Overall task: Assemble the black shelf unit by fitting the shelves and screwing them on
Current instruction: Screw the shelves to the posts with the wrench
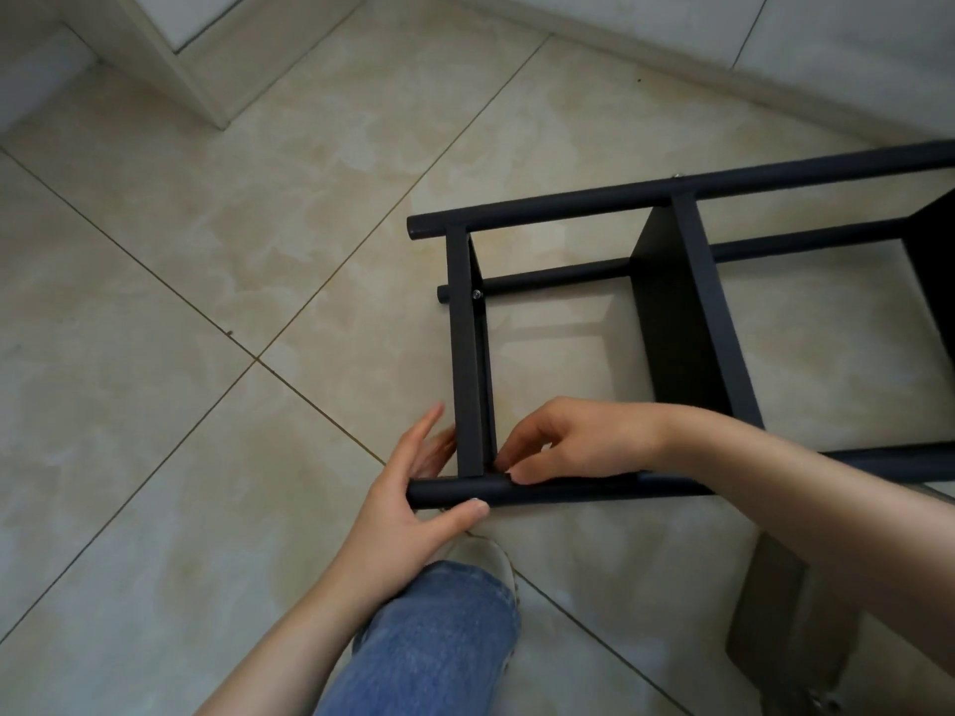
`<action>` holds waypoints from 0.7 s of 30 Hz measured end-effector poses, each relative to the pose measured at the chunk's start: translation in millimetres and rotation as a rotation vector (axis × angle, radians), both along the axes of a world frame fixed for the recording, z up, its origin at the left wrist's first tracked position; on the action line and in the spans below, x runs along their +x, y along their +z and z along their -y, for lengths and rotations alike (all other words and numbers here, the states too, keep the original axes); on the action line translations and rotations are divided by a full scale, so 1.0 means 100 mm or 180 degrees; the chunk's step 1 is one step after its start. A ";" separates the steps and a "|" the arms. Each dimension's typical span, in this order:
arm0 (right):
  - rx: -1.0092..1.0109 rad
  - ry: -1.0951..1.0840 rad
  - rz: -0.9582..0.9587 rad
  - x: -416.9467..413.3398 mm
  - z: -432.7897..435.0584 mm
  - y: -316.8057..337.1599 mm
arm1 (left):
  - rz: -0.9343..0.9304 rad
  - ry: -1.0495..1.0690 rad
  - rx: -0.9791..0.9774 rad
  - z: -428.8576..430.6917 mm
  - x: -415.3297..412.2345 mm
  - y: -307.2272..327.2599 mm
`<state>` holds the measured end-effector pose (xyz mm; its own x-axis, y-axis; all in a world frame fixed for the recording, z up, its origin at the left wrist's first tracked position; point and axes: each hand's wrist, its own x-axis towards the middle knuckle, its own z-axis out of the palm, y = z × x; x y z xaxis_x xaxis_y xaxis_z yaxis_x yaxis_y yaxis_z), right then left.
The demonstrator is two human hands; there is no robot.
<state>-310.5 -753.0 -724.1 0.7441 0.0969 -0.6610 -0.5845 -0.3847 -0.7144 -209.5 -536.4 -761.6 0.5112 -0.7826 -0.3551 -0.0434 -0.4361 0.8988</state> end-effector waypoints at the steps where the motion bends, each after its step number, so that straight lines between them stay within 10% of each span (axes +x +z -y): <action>1: -0.0148 0.0029 0.0006 -0.03 -0.01 0.05 | -0.0166 0.0135 0.0024 0.01 -0.03 -0.01; 10: -0.1041 -0.0286 0.0088 -0.33 -0.09 0.29 | -0.1149 0.0637 0.0173 0.10 -0.31 -0.03; 21: -0.1843 -0.0181 0.0181 -0.54 -0.14 0.47 | -0.0710 0.0300 0.0281 0.18 -0.32 0.13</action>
